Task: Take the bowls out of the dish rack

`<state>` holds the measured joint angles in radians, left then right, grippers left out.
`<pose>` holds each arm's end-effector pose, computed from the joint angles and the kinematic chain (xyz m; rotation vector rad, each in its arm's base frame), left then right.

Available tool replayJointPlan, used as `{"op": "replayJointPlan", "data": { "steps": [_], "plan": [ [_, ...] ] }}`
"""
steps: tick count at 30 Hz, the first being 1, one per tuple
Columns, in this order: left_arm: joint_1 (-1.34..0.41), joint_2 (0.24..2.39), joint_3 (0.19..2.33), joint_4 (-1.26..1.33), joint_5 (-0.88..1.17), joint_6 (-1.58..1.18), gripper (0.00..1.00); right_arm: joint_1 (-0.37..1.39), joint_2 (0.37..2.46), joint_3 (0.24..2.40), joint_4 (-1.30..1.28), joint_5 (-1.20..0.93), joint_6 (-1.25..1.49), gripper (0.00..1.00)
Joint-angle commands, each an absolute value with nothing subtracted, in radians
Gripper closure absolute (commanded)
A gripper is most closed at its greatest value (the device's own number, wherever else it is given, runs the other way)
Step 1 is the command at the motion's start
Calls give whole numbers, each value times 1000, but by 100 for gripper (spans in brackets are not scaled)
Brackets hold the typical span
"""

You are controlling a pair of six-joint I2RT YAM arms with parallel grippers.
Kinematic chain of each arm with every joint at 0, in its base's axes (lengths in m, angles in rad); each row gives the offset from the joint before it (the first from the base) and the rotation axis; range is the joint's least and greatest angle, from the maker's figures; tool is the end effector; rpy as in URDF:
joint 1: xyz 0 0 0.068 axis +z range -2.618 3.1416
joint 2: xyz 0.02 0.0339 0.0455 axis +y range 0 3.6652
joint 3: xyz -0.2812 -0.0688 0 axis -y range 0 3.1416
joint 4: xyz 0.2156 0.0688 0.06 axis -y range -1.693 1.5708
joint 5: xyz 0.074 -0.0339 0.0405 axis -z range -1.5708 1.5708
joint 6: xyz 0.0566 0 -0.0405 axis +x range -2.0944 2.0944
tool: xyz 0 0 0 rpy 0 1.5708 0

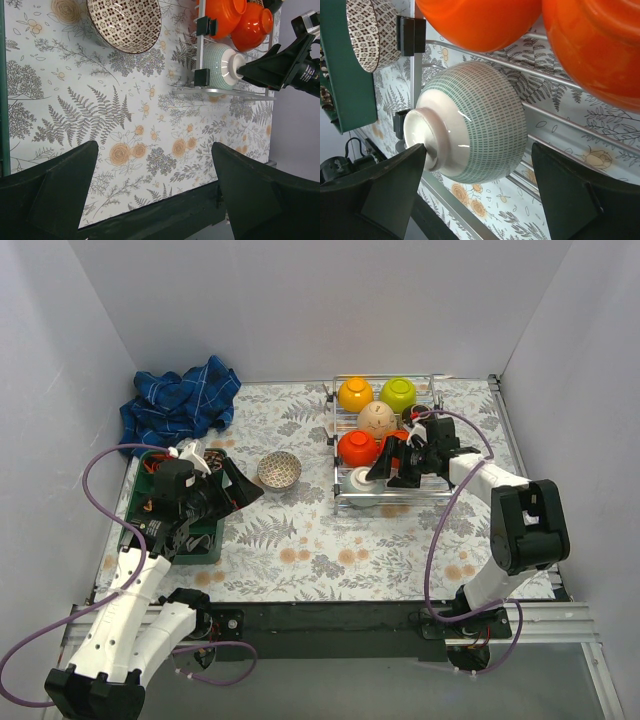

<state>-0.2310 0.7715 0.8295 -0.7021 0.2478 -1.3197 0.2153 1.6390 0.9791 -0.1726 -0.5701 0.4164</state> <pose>0.1265 -0.0440 0.3046 -1.1292 2.1574 -1.0661 0.3141 0.0999 0.2193 -0.0303 2.4552 0.9728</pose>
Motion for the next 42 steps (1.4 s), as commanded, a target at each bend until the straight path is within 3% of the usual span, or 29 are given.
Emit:
{"op": "replayJointPlan", "data": {
  "steps": [1,18,23,26,30,36,42],
  "plan": [
    [-230,770,828,-716,261,-1307,2,215,1675,970,-126,-589,426,5],
    [-230,770,833,-704,268,-1302,2,215,1718,946,-147,-571,476,5],
    [-230,762,831,-707,270,-1304,2,215,1721,945,-124,-589,477,10],
    [-230,759,830,-707,273,-1305,2,215,1720,943,-118,-600,477,22],
    [-230,756,830,-707,275,-1307,2,212,1698,946,-118,-606,479,48],
    [-230,755,836,-704,278,-1308,2,213,1623,963,-152,-581,456,79],
    [-230,749,825,-698,282,-1304,2,213,1536,980,-189,-528,416,91]
  ]
}}
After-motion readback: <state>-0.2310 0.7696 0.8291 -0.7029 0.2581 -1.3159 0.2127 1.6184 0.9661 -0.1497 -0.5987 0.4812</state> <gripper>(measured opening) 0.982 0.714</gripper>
